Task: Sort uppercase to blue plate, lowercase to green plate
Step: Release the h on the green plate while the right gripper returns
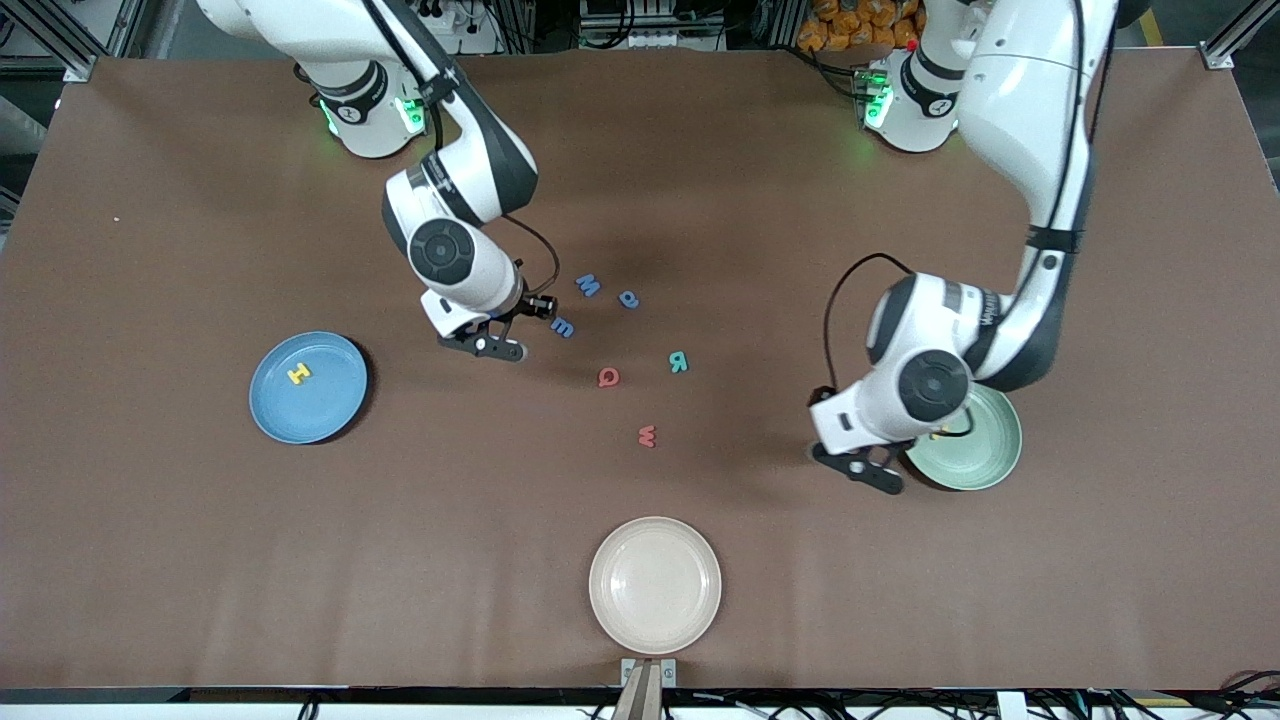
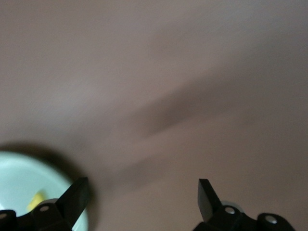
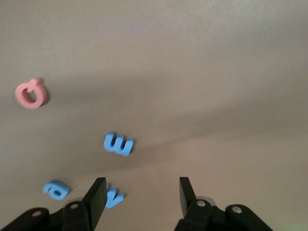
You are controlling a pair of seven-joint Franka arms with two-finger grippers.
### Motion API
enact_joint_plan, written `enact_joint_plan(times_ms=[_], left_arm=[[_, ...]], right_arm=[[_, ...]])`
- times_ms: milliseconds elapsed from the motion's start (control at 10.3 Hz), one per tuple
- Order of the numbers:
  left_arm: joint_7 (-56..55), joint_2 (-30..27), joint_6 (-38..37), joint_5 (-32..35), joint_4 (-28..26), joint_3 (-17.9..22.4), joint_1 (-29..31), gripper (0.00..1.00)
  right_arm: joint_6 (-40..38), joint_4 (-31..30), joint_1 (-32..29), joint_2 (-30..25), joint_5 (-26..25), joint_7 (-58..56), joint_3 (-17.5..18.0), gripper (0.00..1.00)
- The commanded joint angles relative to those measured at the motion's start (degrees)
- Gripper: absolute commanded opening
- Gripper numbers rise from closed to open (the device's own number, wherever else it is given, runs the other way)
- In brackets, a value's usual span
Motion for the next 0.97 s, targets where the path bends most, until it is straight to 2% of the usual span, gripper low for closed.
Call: enact_joint_plan(times_ms=[0,97,387,580,870], left_arm=[[-1.29,2.28,9.63,-1.29,1.18,-2.94,-0.44,1.0],[-4.09,3.25,13.16,-2.16,1.44,-3.04,-1.75,1.0],[-24.88,5.18,19.33,-3.93,3.18,-2.96,-7.9,1.0],[-29.06,8.51,20.05,-3.84,7.66,-2.61,-10.02,1.0],[-37.13,10.54,25.92,-3.92,8.2,-2.61,-11.16,1.0]], right_arm=[[8.39,-10.6,2.86,-6.84,1.33,6.6,-0.07,0.69],[10.25,-11.4,3.75,-7.11,1.33,10.29,0.11,0.69],[15.69,-13.51,5.95,-7.47,1.06,19.8,2.13,0.69],[18.7,-14.83,6.57,-6.77,0.98,22.36,2.13,0.69],[24.76,-15.98,8.85,-3.35,-0.16,28.77,2.13,0.69]])
